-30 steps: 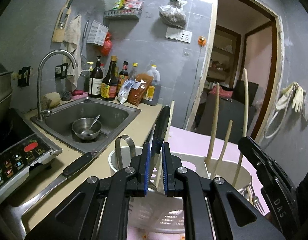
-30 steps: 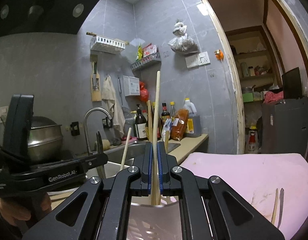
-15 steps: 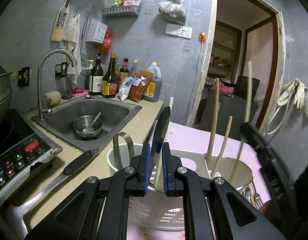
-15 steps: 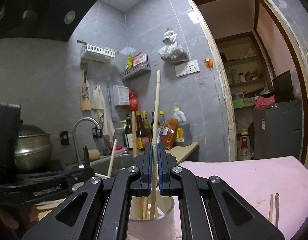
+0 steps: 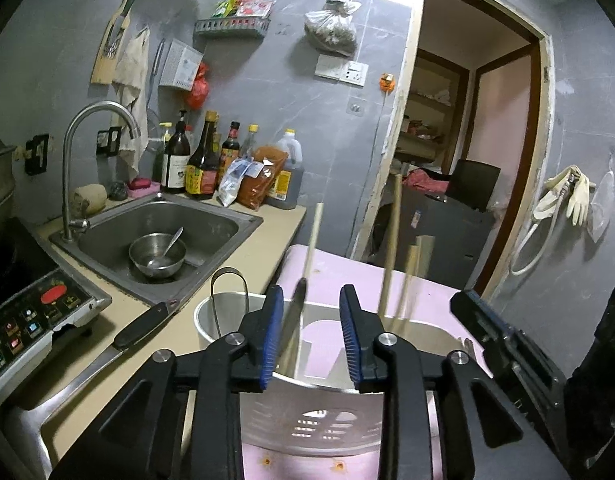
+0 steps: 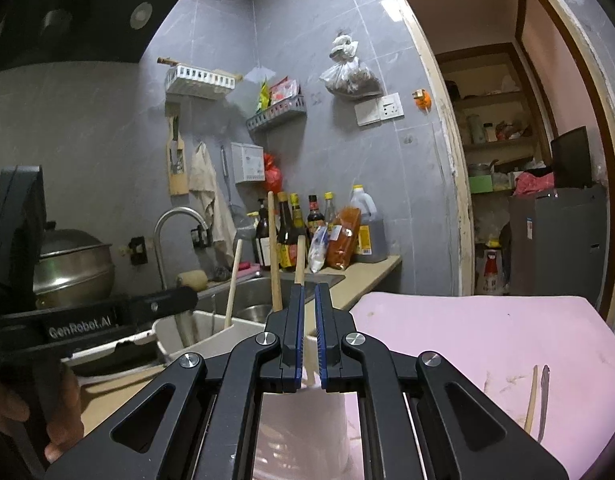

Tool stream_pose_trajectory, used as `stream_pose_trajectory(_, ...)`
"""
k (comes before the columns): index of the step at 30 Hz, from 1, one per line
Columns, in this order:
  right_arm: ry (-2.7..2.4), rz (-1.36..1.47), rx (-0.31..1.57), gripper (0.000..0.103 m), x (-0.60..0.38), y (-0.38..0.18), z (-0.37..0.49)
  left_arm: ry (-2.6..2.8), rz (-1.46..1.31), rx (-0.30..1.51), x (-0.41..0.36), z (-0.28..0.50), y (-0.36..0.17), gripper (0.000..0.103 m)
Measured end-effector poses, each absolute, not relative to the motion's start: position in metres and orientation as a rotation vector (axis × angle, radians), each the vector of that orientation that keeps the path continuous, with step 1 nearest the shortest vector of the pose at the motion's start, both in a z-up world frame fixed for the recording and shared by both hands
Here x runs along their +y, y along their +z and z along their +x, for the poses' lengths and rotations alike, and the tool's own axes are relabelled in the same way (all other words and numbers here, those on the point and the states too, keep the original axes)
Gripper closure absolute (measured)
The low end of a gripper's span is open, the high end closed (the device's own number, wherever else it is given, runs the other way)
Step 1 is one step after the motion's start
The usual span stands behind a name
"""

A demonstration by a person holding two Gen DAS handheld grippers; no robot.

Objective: Organize utensils
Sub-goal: 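Lower the spoon and chopstick into the basket and open both tools, then move both tools back to the remaining utensils on the pink cloth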

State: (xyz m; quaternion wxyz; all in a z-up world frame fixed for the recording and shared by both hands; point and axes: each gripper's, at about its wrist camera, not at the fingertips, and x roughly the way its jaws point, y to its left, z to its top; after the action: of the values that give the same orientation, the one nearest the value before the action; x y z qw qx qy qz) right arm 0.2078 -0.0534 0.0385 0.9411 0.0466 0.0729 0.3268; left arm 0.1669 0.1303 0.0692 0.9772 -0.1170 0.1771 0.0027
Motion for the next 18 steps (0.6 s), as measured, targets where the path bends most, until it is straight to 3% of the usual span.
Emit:
stream_pose_trajectory(4,0.656,0.114,0.149,0.094,-0.068,0.042,0.201,-0.002,-0.22,0.349,0.122,0.161,0.075,0.069)
stream_pose_trajectory(6,0.648,0.124,0.147,0.081,-0.078,0.045,0.198,-0.012,-0.222,0.342,0.119,0.158,0.078,0.066)
stream_pose_trajectory(11,0.62,0.141,0.15,0.071,-0.113,0.057,0.19,-0.025,-0.233,0.331,0.112,0.152,0.084,0.054)
stream_pose_trajectory(14,0.598,0.151,0.143,0.049,-0.137,0.064,0.184,-0.04,-0.24,0.324,0.104,0.147,0.087,0.044)
stream_pose_trajectory(16,0.574,0.141,0.139,0.041,-0.154,0.07,0.178,-0.054,-0.246,0.324,0.097,0.144,0.088,0.037)
stream_pose_trajectory(18,0.557,0.131,0.132,0.025,-0.17,0.074,0.172,-0.064,-0.254,0.319,0.089,0.141,0.089,0.022)
